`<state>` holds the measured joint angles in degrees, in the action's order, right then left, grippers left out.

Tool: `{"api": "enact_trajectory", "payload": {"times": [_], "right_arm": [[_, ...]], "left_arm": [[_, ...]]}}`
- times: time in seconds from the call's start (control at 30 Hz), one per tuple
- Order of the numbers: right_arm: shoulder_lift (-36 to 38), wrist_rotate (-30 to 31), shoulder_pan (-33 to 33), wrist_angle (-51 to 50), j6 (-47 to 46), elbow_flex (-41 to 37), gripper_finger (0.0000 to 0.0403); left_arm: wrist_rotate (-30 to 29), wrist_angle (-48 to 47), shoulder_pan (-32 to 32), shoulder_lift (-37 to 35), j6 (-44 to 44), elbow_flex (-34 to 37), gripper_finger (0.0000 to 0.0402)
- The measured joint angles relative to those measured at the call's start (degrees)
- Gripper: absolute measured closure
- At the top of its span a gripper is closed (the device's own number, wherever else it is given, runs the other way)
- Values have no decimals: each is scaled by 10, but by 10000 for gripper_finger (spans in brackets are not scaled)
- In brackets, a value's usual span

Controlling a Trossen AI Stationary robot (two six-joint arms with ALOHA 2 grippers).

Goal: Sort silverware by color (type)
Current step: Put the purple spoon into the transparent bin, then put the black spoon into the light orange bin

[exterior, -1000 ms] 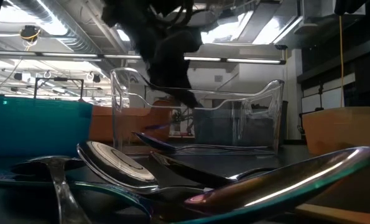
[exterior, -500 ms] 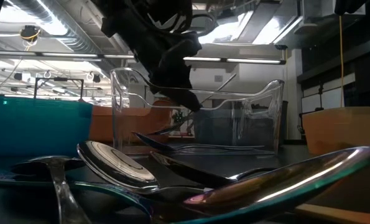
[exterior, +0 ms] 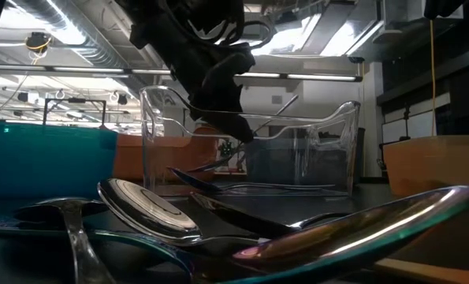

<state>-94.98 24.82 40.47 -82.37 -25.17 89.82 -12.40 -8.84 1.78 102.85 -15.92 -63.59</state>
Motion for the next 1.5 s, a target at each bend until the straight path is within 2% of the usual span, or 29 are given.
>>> {"api": "enact_trajectory", "payload": {"times": [0.4,0.8,1.17,1.3,1.5], "right_arm": [[0,0,0,0,0,0,361],[0,0,0,0,0,0,361],[0,0,0,4,0,0,360],[0,0,0,25,0,0,336],[0,0,0,55,1,0,267]], "left_arm": [[0,0,0,0,0,0,369],[-1,0,0,0,0,0,313],[-1,2,0,0,0,0,307],[-1,6,0,-4,10,0,307],[-2,6,5,-42,32,-1,307]]}}
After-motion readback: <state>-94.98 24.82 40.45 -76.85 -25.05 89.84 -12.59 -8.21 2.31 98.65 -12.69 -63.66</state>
